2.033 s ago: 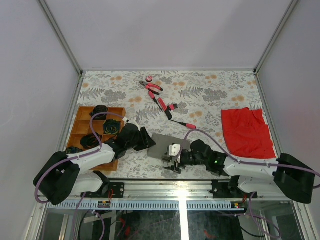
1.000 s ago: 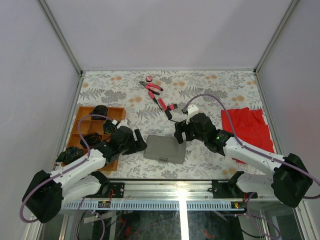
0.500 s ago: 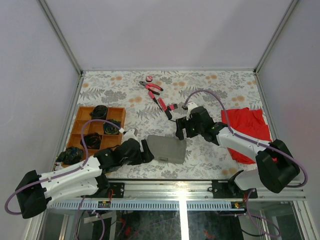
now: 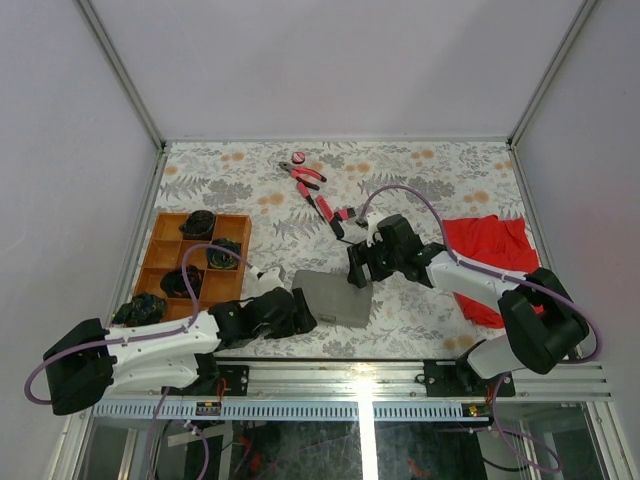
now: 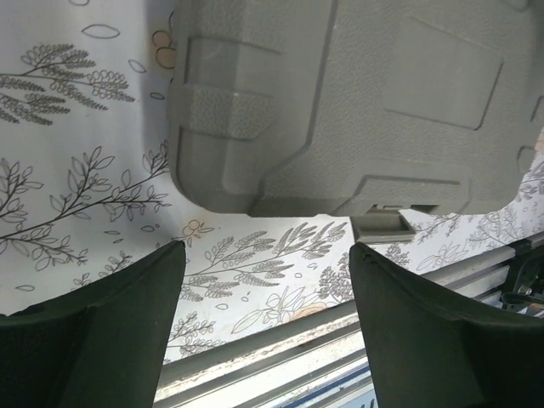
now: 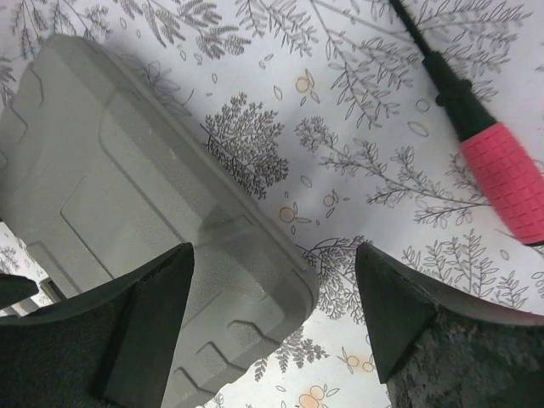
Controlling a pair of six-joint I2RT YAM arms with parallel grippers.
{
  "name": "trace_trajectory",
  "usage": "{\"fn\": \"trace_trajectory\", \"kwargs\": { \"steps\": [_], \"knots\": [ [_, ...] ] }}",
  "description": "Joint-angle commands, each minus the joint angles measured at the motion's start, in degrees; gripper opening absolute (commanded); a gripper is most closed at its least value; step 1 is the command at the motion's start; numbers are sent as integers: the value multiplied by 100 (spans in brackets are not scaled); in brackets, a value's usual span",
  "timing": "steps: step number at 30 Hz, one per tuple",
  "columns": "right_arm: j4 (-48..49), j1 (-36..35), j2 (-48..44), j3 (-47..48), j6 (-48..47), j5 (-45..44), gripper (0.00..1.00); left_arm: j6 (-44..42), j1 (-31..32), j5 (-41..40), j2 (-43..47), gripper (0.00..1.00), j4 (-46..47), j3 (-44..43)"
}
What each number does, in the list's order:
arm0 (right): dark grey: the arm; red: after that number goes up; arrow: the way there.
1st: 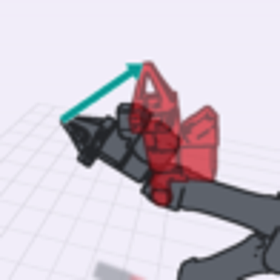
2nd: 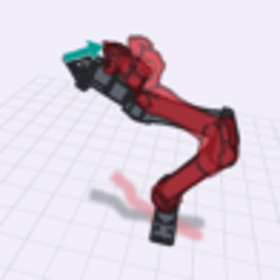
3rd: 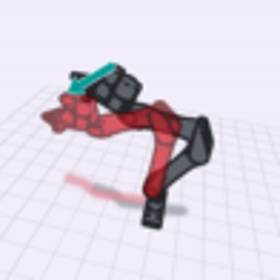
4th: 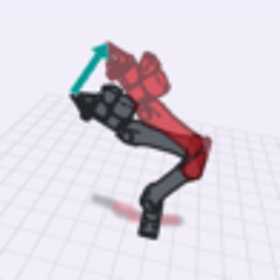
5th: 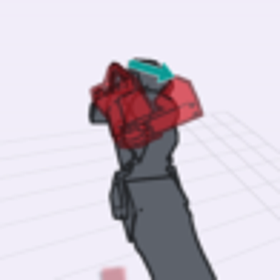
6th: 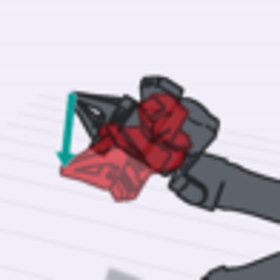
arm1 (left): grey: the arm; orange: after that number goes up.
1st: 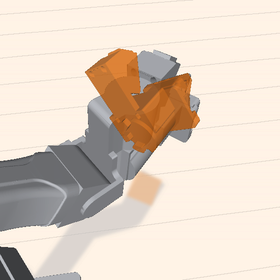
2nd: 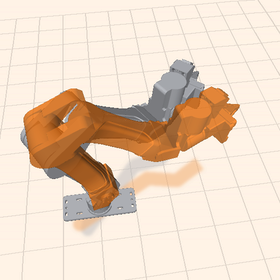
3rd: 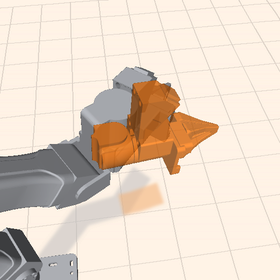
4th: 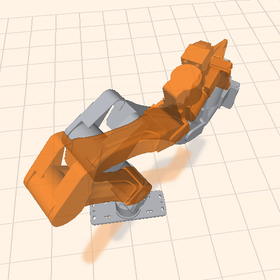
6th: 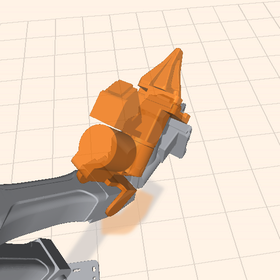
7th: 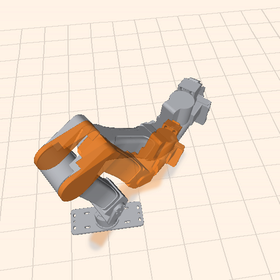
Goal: Sort the tools into containers
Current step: Adjust the storage box at the center of the board.
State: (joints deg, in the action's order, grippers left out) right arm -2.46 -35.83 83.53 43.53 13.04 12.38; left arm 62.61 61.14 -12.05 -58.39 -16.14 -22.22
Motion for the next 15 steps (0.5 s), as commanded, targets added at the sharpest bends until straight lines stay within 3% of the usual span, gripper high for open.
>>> {"fn": "trace_trajectory", "kwargs": {
  "steps": [1, 10, 15],
  "knots": [
    [99, 41, 24, -147, 56, 485, 82, 122, 25, -294, -75, 77, 633, 48],
    [202, 41, -93, -474, 328, 715, 78, 220, -61, -122, -539, 76, 1344, 245],
    [117, 32, -234, -640, 415, 814, 76, 45, -410, -29, -612, 74, 1460, 227]
  ]
}}
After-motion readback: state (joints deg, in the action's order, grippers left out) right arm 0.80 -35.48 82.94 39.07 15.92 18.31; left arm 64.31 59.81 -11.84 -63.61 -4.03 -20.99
